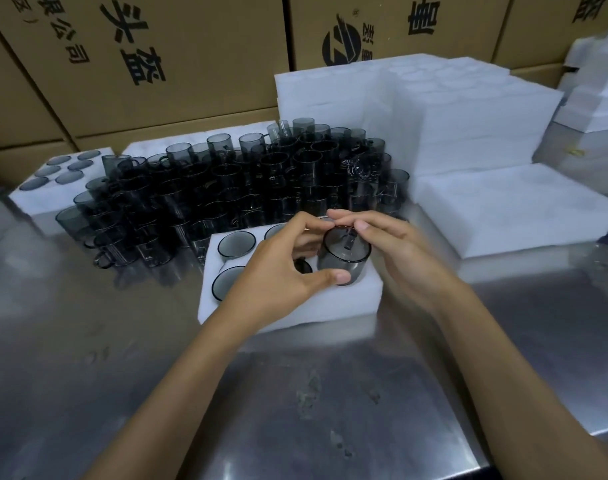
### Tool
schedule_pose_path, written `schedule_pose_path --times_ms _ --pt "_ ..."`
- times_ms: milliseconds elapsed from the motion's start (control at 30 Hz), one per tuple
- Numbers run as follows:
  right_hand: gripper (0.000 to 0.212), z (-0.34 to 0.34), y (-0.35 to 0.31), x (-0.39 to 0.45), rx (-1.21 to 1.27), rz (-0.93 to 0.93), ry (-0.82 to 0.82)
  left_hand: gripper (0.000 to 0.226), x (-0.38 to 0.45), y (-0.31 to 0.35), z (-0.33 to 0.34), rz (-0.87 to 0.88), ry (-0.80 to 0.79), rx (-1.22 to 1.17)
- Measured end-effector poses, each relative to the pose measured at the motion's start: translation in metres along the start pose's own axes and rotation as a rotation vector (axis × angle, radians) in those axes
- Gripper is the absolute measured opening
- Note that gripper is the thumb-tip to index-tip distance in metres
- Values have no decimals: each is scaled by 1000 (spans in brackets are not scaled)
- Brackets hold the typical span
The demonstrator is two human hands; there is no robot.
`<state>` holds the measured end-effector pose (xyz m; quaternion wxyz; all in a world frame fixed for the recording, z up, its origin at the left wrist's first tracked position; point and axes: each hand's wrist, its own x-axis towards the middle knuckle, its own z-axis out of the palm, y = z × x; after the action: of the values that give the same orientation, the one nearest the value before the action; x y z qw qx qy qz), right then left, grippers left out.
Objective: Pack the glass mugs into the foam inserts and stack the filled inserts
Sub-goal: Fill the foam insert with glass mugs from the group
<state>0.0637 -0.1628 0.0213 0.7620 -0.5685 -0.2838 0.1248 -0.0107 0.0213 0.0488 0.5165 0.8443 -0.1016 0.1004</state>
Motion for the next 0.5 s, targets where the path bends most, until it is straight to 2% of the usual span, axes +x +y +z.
schedule_pose_path --times_ms 133,500 --pt "26 -1 4 5 -94 -17 27 52 -1 -1 6 -7 73 -23" --pt "23 1 8 6 -220 27 123 52 -4 0 8 -13 78 39"
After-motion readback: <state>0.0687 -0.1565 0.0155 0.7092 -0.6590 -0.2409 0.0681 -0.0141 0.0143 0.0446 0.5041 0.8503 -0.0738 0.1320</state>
